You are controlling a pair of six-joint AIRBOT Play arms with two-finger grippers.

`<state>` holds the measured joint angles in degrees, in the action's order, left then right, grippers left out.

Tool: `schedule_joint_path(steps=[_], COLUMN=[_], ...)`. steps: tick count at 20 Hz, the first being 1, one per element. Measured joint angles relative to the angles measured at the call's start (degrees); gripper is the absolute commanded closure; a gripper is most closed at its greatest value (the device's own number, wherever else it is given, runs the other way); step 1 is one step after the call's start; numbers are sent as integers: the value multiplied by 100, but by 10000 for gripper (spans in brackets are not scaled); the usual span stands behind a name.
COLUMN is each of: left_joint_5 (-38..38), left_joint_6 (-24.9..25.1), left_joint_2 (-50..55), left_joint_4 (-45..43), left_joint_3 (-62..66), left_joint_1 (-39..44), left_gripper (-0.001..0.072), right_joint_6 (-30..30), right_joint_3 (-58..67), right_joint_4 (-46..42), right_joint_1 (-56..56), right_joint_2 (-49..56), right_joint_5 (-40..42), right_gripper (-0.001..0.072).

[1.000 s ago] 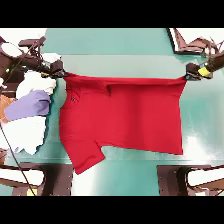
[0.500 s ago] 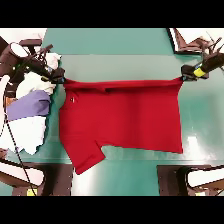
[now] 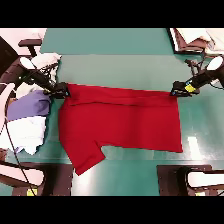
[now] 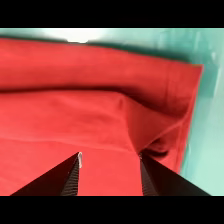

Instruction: Fold the shirts.

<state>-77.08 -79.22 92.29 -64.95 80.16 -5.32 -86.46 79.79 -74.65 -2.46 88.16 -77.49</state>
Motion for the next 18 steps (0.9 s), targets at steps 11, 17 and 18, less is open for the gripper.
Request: schedule_joint_path(steps=[11,17,18], left_joint_5=[57,442,507], left_joint_6=[-879,-1137,-1121], left_joint_2=[-3683,-4347,-4378], left_joint_4=[-754,-116,24], left_joint_3=[-4063,-5495,-5617], left_joint_1=[-7,-9,-9], left_gripper=[214,215,216], right_joint_6=[153,254,262], right_joint_3=[-1906,-2098,-2109], right_joint_4=[247,400,407], right_joint_1=[168,155,155], right_joint_2=[-2371,-2782,-2826], right_joint_5=[2,114,127], right_gripper=[284,284,284])
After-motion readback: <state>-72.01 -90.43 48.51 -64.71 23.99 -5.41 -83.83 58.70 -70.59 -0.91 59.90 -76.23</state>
